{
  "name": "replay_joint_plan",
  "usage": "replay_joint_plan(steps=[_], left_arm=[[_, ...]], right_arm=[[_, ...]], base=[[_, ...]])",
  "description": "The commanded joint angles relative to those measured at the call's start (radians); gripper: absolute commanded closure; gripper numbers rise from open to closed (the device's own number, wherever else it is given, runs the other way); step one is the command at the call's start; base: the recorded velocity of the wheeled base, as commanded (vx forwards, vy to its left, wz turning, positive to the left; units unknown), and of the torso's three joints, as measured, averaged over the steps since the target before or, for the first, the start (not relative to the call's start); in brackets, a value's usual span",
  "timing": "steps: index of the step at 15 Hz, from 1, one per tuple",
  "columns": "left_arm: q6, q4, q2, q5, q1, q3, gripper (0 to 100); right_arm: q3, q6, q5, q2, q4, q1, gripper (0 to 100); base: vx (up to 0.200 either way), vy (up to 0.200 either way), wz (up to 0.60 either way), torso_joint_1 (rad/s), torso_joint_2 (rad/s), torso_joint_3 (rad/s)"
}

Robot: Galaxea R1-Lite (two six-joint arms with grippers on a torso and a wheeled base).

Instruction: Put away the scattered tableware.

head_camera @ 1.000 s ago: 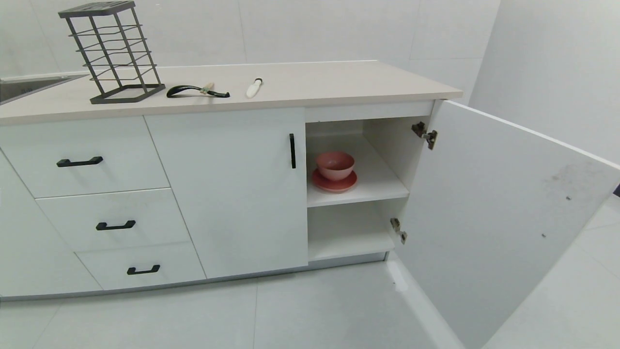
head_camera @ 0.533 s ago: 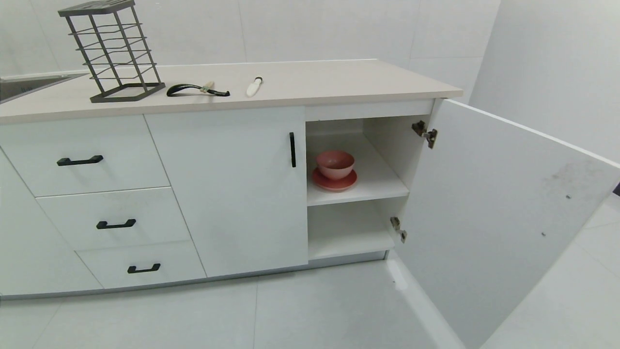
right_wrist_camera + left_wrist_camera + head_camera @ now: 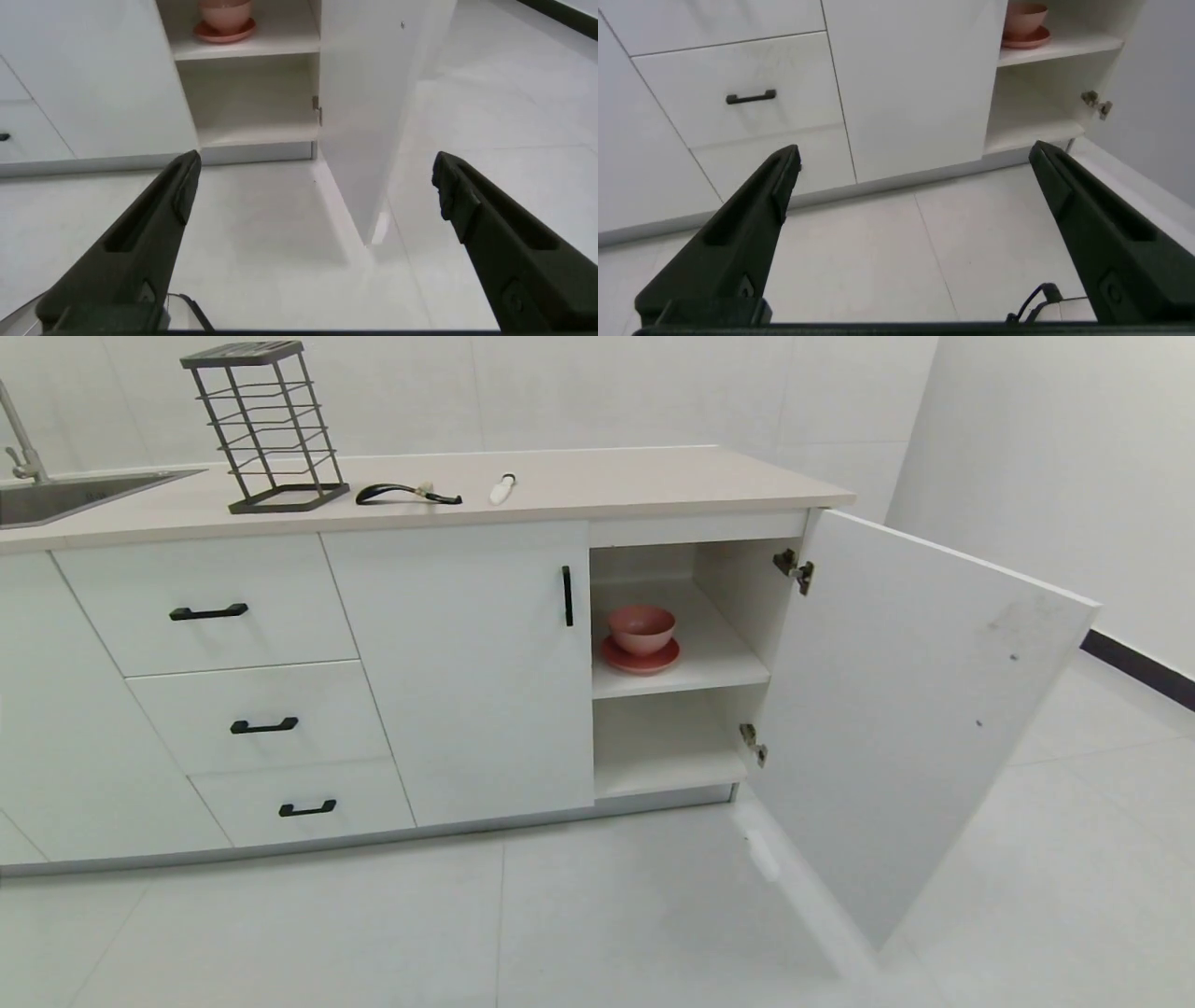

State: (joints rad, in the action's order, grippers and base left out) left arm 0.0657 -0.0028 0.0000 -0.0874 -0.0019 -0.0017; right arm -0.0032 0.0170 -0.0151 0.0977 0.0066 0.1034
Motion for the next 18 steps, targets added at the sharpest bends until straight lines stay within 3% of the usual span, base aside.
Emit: replay_joint_plan(steps=[1, 3, 5, 14, 18], left_arm=[[-0.001, 0.0, 0.0, 0.0, 0.0, 0.0, 0], [-0.038, 0.0, 0.0, 0.011, 0.0, 0.0, 0], [-0.049, 0.001, 0.0, 0.017, 0.0, 0.0, 0], [-0.046, 0.001, 0.0, 0.012, 0.0, 0.0, 0], [-0.043, 0.001, 0.0, 0.012, 0.0, 0.0, 0]], right_arm=[[0.0, 0.0, 0.0, 0.005, 0.0, 0.001, 0], [0.0, -0.002, 0.0, 0.005, 0.0, 0.001, 0], [0.0, -0.002, 0.0, 0.005, 0.0, 0.001, 0], [0.0, -0.002, -0.002, 0.005, 0.0, -0.001, 0], [0.0, -0.002, 0.0, 0.005, 0.0, -0.001, 0]], base=[[0.0, -0.2, 0.0, -0.007, 0.0, 0.012], [0.0, -0.2, 0.0, 0.005, 0.0, 0.005], [0.0, -0.2, 0.0, 0.002, 0.0, 0.002], [0.2, -0.022, 0.0, 0.001, 0.0, 0.004], [0.05, -0.2, 0.0, 0.002, 0.0, 0.004]])
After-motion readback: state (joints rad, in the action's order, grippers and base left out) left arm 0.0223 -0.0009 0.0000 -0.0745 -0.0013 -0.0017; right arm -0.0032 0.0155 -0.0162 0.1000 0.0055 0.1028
